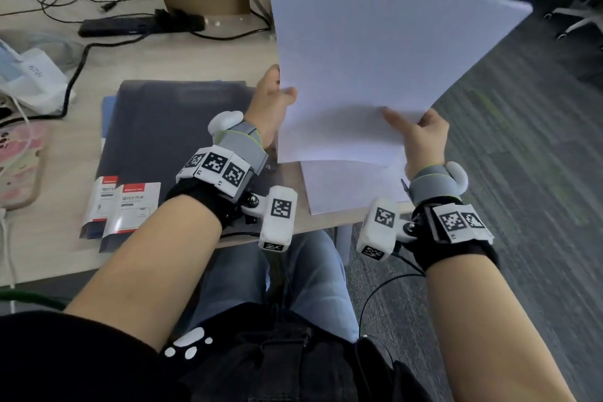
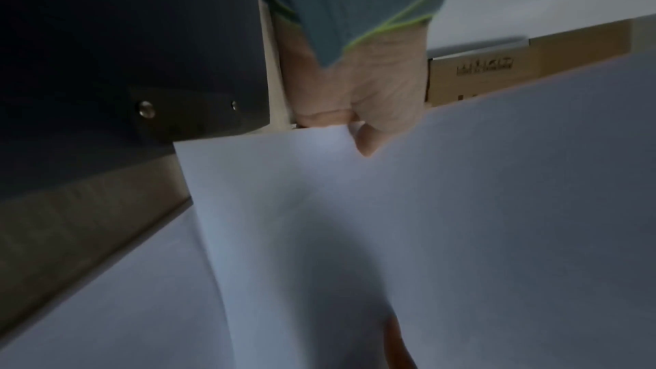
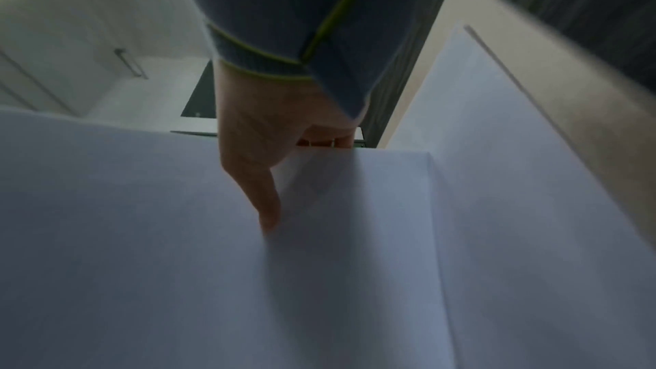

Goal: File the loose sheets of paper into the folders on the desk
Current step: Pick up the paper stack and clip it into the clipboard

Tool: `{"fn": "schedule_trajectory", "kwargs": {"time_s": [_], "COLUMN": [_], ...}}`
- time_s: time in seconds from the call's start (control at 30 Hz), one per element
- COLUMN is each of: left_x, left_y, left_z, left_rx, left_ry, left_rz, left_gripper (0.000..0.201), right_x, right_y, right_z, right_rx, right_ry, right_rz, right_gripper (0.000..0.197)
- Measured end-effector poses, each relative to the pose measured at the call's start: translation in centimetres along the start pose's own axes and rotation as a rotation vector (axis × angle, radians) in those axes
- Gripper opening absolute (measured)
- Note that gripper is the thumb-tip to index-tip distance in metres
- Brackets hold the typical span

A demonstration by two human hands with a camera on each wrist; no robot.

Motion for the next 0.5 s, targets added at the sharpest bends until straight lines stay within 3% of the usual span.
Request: {"fn": "schedule_trajectory", "kwargs": {"time_s": [0.1, 0.2, 0.27, 0.3, 0.37, 0.43, 0.5], "left_x": [0.2, -1.3, -1.8, -1.7, -1.5, -1.6, -1.9], "left_y": [1.1, 0.1, -0.1, 0.1, 0.3, 0.5, 1.2], "left_z": [-0.1, -0.3, -0.4, -0.1, 0.1, 0.4, 1.1], "left_rx": [0.008, 0.077, 0.205, 0.237, 0.177, 0.199, 0.27], "left_ry": [0.001, -0.006, -0.023, -0.033, 0.013, 0.014, -0.018], "left_rz": [0.059, 0.137, 0.113, 0.099, 0.128, 0.116, 0.137], "left_gripper": [0.035, 0.008, 0.036, 0.037, 0.007, 0.019, 0.009], "right_x": [-0.4, -0.4, -0.8, -1.1, -1.8, -2.2, -2.2], "right_y": [-0.8, -1.1, -0.2, 0.2, 1.1, 0.8, 0.1], "right_z": [-0.1, 0.0, -0.2, -0.4, -0.8, -1.2, -1.2], "right_rx": [-0.054, -0.137, -0.098, -0.082, -0.109, -0.161, -0.171], "right_ry": [0.078, 0.087, 0.112, 0.134, 0.149, 0.127, 0.082], "right_rz": [-0.025, -0.059, -0.024, 0.006, 0.037, 0.01, -0.033], "right_gripper": [0.016, 0.005, 0.043, 0.051, 0.055, 0.042, 0.019]}}
Point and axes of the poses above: each hand's wrist, its own x-axis towards the middle knuckle, its own z-axis out of the back of the hand, y = z × x, the point moved 5 cm from there along x, towards the middle knuckle, and after that the axes turned 4 degrees about -x, right-handed, at the moved point
